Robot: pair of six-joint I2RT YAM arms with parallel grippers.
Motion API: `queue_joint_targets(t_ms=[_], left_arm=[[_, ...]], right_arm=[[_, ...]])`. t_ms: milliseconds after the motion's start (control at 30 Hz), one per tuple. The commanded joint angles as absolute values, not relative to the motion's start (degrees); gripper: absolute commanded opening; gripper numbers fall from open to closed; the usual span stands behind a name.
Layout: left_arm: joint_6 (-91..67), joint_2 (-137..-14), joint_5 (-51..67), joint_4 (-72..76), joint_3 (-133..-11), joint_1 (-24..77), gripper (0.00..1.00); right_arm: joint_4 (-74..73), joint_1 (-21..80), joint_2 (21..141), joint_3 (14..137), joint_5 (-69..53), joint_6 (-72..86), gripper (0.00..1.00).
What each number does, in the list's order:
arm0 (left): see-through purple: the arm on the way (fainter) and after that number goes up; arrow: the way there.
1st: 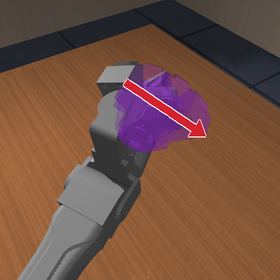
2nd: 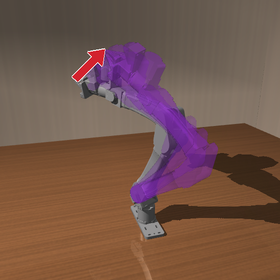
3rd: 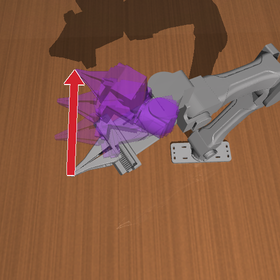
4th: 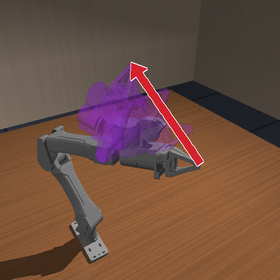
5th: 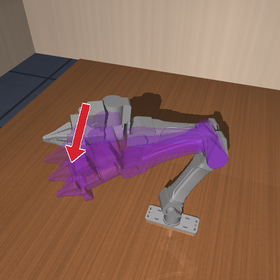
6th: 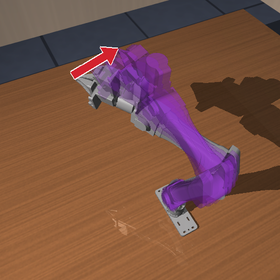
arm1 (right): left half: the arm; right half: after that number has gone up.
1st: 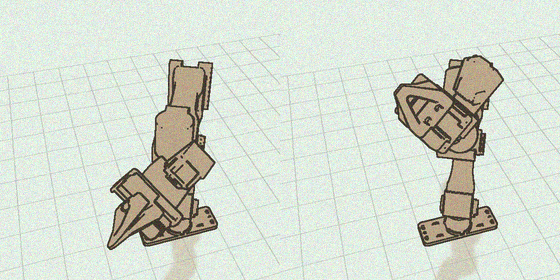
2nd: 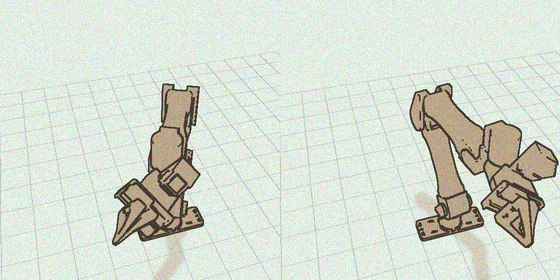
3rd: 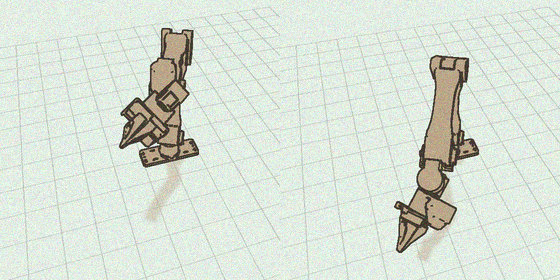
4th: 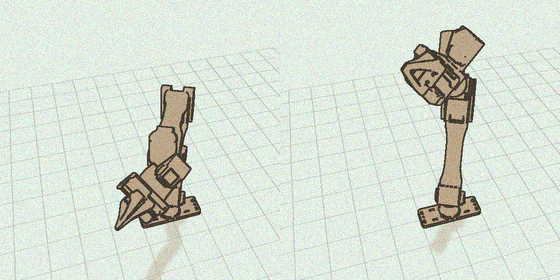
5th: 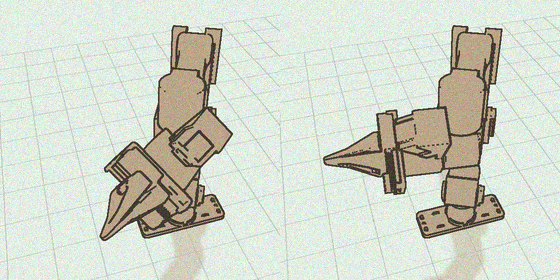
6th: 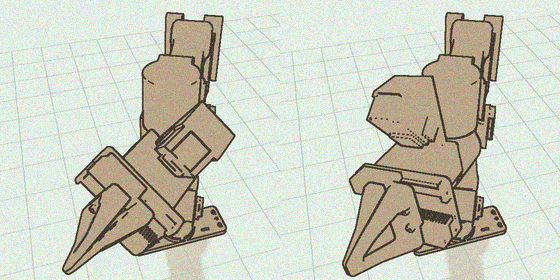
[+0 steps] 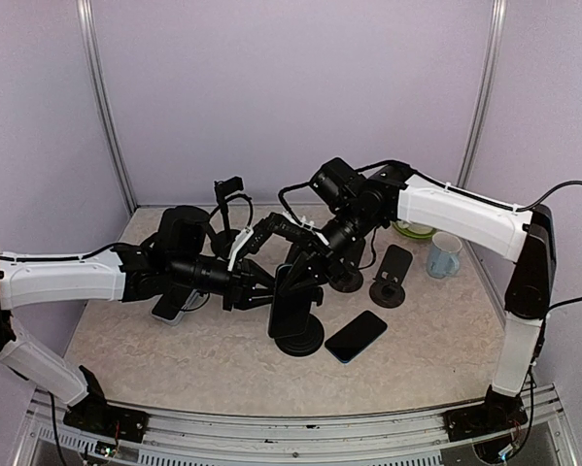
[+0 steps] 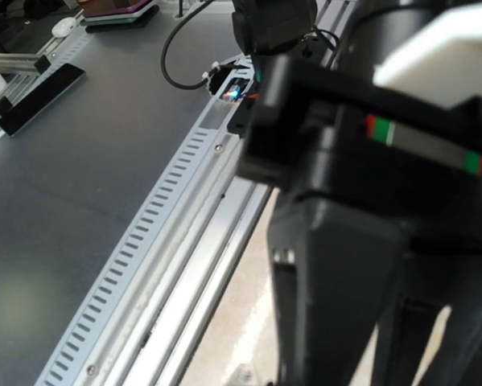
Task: Place the phone on the phone stand
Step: Hold the phone stand at the center of the board, then install the phone on the phone stand.
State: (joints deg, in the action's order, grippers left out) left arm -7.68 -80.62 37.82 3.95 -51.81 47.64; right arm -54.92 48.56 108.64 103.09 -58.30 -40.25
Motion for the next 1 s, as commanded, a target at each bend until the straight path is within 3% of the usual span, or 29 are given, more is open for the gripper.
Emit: queue_joint_targets(t_ms=[0, 967], left_arm=[[-6.1, -79.7, 40.3, 2.9, -54.1, 48.0, 0.00], [-6.7, -77.6, 39.2, 4.0, -52.2, 46.5, 0.00]], right_arm=[[-56.3, 47.0, 108.3, 104.3, -60.7, -42.2, 0.00], [-55.3, 45.4, 105.7, 97.2, -51.4, -34.2, 0.00]])
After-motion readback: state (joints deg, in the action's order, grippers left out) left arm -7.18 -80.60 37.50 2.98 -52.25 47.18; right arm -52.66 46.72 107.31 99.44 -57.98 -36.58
